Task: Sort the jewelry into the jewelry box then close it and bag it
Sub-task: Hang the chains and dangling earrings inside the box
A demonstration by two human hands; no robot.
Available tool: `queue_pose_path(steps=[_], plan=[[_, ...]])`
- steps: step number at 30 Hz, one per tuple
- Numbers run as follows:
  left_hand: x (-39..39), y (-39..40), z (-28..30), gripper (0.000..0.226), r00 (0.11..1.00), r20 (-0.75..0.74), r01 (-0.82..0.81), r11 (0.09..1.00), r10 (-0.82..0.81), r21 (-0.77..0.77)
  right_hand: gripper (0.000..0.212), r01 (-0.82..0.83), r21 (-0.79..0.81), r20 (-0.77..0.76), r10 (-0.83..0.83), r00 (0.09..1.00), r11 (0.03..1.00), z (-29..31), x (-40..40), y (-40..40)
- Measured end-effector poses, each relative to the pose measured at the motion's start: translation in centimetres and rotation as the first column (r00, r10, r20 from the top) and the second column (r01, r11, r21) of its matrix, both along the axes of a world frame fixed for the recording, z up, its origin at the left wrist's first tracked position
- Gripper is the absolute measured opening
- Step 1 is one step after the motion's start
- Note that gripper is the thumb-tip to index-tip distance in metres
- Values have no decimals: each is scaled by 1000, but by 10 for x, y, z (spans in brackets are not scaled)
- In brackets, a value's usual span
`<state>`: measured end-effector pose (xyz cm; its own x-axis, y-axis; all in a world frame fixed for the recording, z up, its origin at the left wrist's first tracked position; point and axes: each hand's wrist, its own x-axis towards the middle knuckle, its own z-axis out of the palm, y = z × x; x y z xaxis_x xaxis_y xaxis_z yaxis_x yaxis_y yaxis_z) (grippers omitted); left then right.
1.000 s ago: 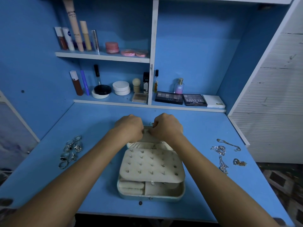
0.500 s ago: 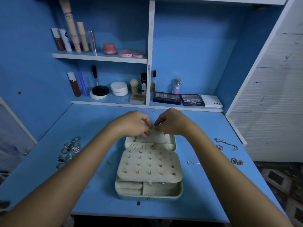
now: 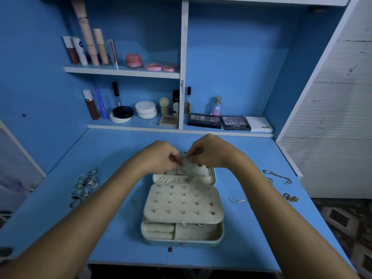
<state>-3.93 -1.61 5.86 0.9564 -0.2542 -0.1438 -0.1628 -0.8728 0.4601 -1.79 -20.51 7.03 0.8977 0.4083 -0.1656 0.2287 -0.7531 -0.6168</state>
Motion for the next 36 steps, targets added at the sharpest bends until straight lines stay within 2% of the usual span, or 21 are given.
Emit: queue_pose_path(steps=[5,9,13,20,27,32,36], plan=[[-2,-14,-9,28,989,-17,148,989,-148,-14,13,51,-114,-51,-57,997,992,-6,0,-12],[-1,-21,-15,23,983,-30,184,983,-184,4,19,71,-100,-62,-77,995,992,-12,1,-17],[3,-19,-17,7,988,-8,152,988,-152,1,21,87,-71,-67,-92,994,994,-16,1,-21],[9,-5,-22,9,993,83,88,996,-88,7,4,37,-87,-13,-39,999,995,-18,-5,-19],[14,3,-23,10,987,157,-44,999,47,-18,11,-30,-169,-35,24,999,985,-20,-9,-11],[15,2,-26,26,987,145,49,994,-63,101,5,-83,-184,-59,73,996,979,-20,-9,-8],[12,-1,-25,30,984,154,73,992,-89,107,4,-102,-132,-78,93,993,986,-19,-8,-13]])
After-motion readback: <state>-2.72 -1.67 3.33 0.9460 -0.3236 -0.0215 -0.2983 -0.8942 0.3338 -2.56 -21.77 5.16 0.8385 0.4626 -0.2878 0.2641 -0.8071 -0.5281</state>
